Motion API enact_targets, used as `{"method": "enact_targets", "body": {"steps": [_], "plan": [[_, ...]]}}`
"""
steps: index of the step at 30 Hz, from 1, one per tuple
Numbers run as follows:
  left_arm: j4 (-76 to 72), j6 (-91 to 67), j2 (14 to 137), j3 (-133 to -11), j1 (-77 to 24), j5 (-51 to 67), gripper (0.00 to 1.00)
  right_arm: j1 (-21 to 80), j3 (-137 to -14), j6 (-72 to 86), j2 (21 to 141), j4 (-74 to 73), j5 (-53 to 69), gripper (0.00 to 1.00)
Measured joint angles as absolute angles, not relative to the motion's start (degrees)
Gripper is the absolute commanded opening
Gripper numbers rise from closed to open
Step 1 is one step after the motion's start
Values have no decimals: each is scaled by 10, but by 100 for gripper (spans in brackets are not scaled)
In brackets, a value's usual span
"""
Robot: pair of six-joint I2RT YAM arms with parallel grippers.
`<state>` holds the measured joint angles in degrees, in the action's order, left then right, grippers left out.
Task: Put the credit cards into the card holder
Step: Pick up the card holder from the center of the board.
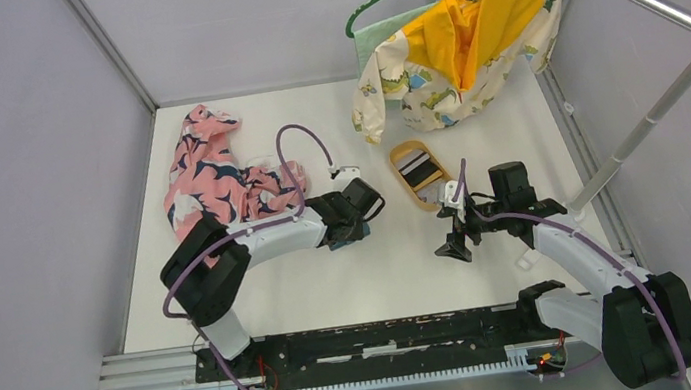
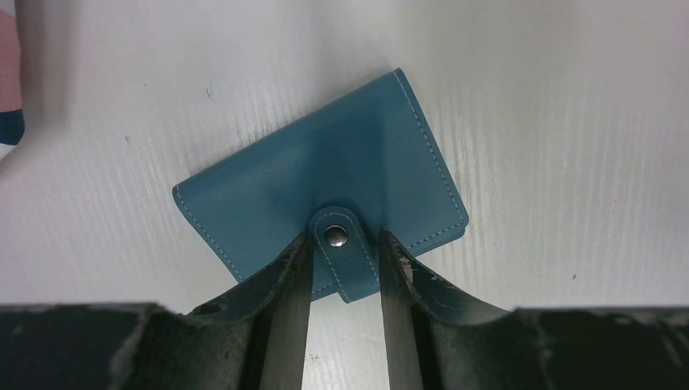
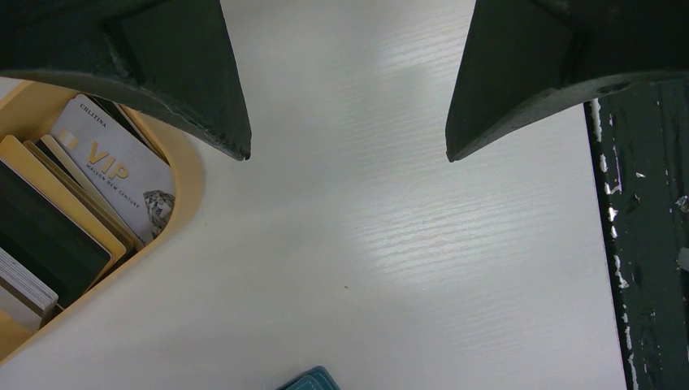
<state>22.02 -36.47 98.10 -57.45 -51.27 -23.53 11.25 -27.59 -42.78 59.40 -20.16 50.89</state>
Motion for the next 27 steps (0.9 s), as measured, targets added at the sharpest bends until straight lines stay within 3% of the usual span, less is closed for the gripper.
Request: {"method": "enact_targets", "body": {"steps": [8, 15, 27], "plan": [[233, -393, 998, -589, -528, -270, 32, 112, -276, -428, 593, -201, 507, 95], [227, -403, 999, -585, -537, -279, 2, 112, -276, -428, 592, -202, 507, 95], [159, -379, 961, -529, -641, -316, 2, 117, -276, -427, 600, -201, 541, 95]]}}
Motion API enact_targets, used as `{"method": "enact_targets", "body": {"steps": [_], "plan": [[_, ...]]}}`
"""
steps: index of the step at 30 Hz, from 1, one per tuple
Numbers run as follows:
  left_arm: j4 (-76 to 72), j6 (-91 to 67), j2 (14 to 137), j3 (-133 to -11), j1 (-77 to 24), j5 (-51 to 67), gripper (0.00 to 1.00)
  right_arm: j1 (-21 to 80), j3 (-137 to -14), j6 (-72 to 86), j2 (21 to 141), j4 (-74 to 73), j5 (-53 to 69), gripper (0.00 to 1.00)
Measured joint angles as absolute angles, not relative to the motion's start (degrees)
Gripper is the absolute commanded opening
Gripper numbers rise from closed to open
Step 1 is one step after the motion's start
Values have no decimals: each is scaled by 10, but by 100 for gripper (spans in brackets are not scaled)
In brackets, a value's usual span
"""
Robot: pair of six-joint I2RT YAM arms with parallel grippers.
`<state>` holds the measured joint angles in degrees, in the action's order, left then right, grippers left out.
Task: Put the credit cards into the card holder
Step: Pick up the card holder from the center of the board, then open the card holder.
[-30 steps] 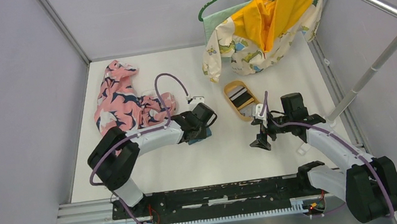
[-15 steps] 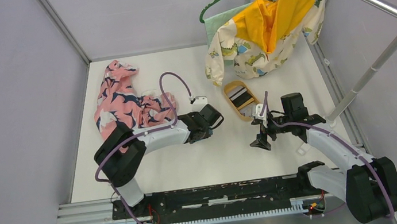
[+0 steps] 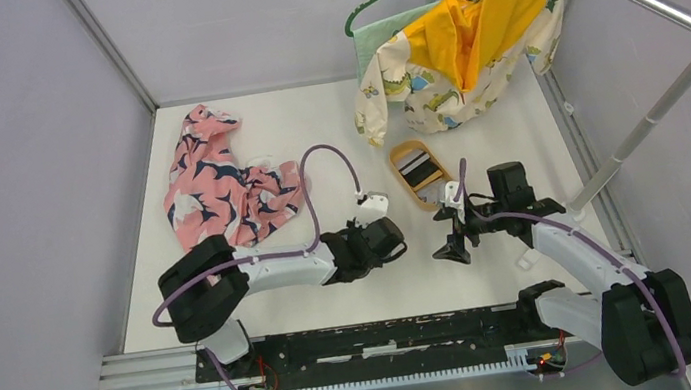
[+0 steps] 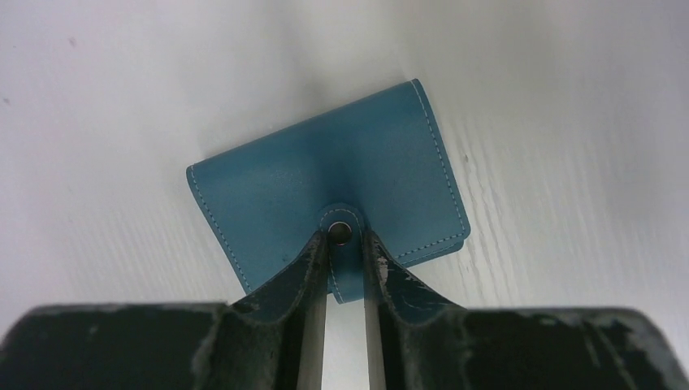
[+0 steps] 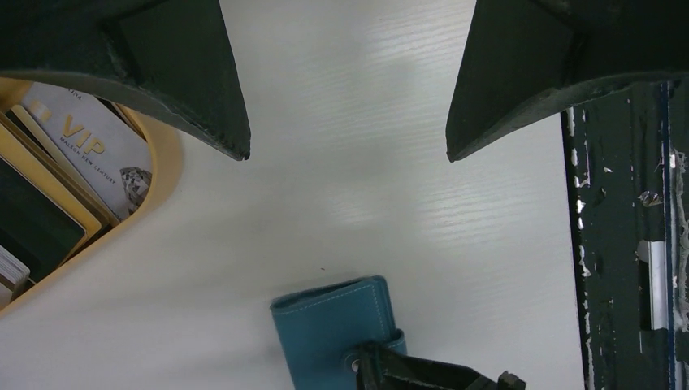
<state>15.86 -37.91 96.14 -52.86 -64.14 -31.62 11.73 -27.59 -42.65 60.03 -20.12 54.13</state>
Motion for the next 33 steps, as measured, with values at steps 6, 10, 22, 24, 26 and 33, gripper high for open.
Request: {"method": "enact_targets", "body": {"steps": [6, 10, 22, 24, 26, 33], "plan": [[61, -345, 930, -461, -678, -325, 2, 120, -261, -392, 603, -160, 557, 95], [-19, -306, 922, -429, -702, -329, 2, 125, -229, -310, 620, -80, 554, 95], [-201, -213, 924, -396, -770, -342, 2, 143, -224, -109, 749, 27, 493, 83], [-216, -208, 929, -394, -771, -344, 2, 143, -224, -87, 755, 35, 501, 77], [-233, -203, 936, -394, -774, -345, 2, 143, -224, -68, 759, 45, 512, 71], [-272, -191, 950, -389, -785, -344, 2, 143, -224, -27, 772, 64, 555, 9]]}}
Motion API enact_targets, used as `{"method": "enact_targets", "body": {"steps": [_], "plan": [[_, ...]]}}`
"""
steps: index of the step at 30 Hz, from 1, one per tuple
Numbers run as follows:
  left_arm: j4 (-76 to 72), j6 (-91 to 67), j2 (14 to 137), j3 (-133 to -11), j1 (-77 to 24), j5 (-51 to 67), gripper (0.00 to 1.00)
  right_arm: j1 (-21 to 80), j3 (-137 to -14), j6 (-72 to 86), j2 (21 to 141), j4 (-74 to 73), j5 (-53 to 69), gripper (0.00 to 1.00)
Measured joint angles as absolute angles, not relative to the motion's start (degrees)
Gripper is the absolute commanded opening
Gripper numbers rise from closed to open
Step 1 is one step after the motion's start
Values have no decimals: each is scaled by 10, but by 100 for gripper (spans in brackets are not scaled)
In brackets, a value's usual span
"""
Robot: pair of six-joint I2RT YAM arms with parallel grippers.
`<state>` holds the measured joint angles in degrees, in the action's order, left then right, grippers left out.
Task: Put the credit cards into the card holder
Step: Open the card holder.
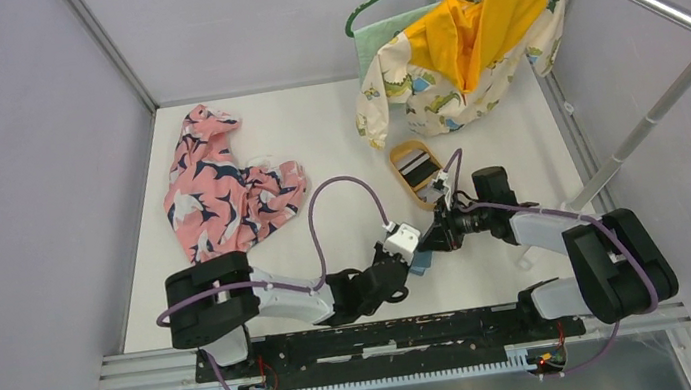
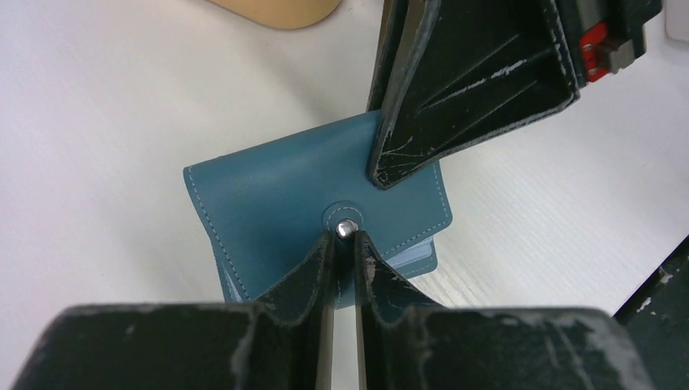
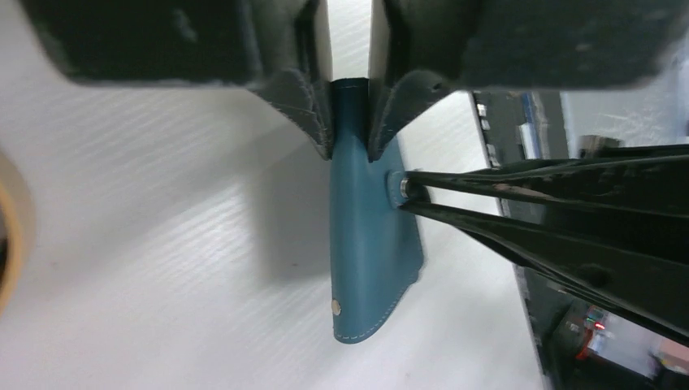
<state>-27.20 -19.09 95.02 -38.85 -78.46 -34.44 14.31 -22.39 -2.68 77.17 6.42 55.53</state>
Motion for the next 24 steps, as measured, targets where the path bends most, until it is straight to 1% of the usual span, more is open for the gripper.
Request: {"method": "enact_targets", "body": {"steps": [2, 12, 17, 18, 19, 22, 23, 24], "plan": [[-281, -189, 952, -380, -785, -344, 2, 143, -226, -25, 772, 63, 565, 0], [-433, -188, 938, -287, -788, -339, 2, 137, -231, -30, 765, 51, 538, 0], [-466, -216, 932, -265, -790, -334, 2, 131, -232, -42, 761, 48, 523, 0], [-466, -221, 928, -265, -790, -331, 4, 131, -233, -44, 761, 46, 522, 0], [-464, -226, 921, -265, -790, -327, 10, 131, -234, -48, 760, 44, 523, 0], [-460, -237, 885, -255, -790, -315, 41, 131, -241, -71, 757, 28, 528, 0], [-456, -238, 868, -249, -790, -313, 49, 131, -247, -92, 755, 13, 534, 0], [-443, -244, 845, -243, -791, -312, 59, 132, -257, -121, 754, -10, 542, 0]]}}
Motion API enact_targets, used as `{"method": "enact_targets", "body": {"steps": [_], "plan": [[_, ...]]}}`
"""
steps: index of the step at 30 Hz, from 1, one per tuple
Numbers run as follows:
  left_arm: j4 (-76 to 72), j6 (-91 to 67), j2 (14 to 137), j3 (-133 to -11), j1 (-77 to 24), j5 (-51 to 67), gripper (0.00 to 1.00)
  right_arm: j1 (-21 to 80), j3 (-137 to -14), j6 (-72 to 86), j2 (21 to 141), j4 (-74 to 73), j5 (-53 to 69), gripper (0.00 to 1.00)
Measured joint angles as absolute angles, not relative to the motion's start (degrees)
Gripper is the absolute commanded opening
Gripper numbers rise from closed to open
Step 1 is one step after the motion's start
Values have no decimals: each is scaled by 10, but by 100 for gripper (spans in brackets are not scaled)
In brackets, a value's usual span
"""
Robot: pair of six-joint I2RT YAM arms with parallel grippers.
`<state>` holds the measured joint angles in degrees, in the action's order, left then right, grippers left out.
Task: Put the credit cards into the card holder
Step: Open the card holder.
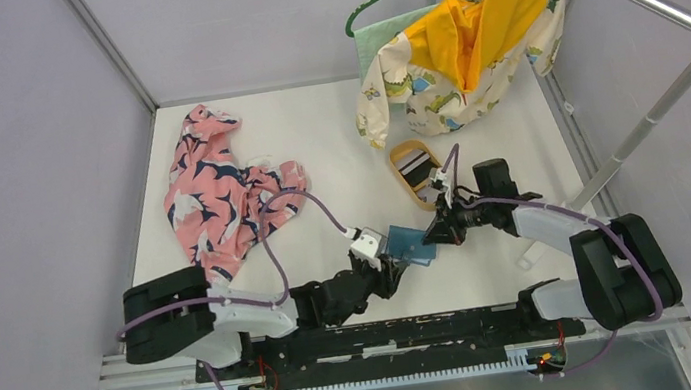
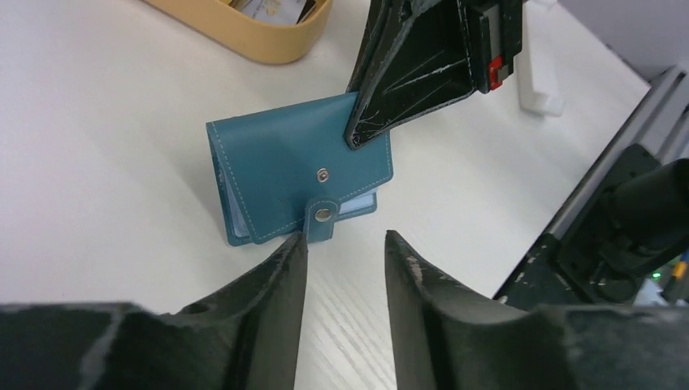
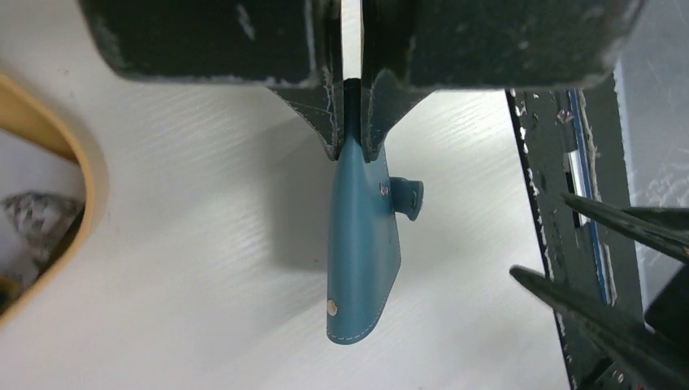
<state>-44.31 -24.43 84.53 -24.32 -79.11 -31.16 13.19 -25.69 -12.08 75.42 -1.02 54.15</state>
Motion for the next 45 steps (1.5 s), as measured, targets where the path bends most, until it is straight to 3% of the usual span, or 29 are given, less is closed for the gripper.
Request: {"method": "enact_targets", "body": {"steps": [6, 14, 23, 26, 39, 45], "plan": [[-299, -248, 733, -254, -791, -308, 75, 147, -322, -316, 733, -152, 576, 10], [-212, -198, 617, -225, -775, -252, 99, 172, -328, -513, 690, -281, 598, 11], [-286, -195, 556, -110, -690, -97, 99, 173, -328, -675, 683, -389, 632, 11], [-323, -195, 583, -110, -685, -64, 94, 175, -328, -710, 688, -413, 637, 13], [-423, -183, 807, -184, -662, 98, 41, 176, -334, -786, 694, -476, 640, 14], [-450, -183, 834, -188, -658, 143, 38, 176, -336, -800, 694, -488, 638, 15]]}}
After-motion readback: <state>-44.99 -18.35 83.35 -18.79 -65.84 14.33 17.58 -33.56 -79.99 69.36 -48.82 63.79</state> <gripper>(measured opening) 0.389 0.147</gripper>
